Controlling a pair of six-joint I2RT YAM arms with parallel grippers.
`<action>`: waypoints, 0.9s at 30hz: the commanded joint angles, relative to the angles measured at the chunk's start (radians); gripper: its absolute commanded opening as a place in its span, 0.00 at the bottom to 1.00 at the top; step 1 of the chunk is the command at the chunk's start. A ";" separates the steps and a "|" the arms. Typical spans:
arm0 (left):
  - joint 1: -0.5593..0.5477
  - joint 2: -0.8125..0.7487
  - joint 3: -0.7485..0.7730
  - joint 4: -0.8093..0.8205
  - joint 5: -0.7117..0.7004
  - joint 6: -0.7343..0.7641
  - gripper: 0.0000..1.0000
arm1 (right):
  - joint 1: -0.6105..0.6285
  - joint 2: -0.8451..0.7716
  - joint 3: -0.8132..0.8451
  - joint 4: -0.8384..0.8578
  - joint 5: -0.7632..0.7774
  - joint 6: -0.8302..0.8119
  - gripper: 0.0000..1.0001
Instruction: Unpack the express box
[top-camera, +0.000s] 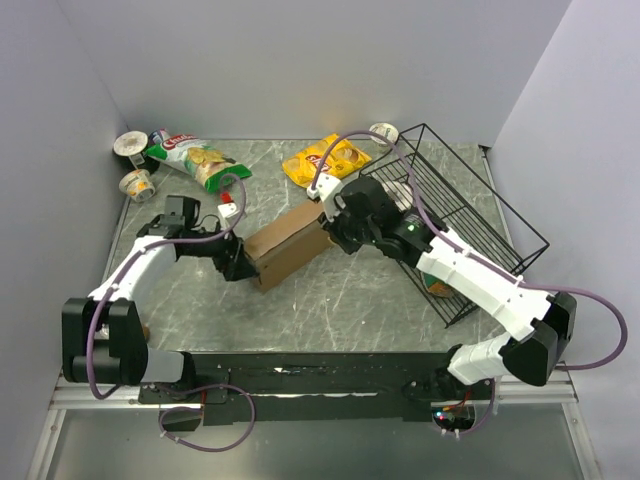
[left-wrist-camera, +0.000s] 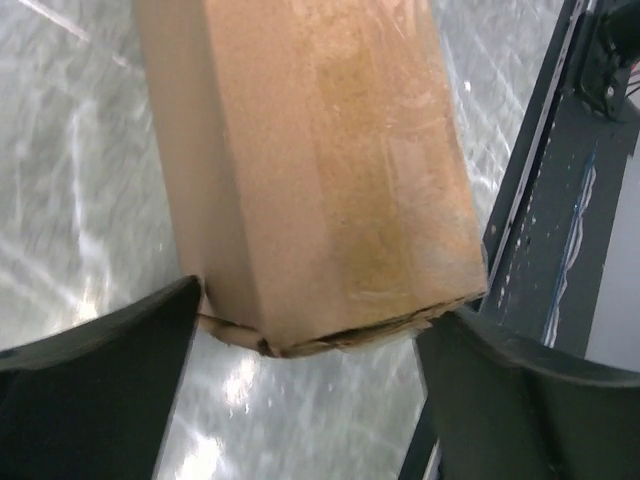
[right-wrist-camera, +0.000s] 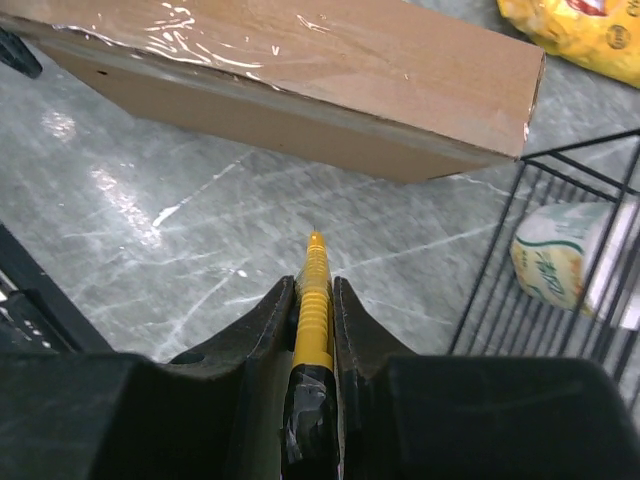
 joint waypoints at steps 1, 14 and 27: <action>-0.023 -0.002 0.019 0.166 0.005 -0.157 0.99 | -0.017 -0.021 0.100 -0.060 0.017 -0.027 0.00; 0.109 -0.123 -0.108 0.065 0.058 0.162 0.98 | 0.032 0.109 0.385 -0.025 -0.176 0.006 0.00; 0.350 0.499 0.607 -0.725 0.399 0.676 0.96 | 0.199 0.300 0.617 0.006 -0.134 -0.006 0.00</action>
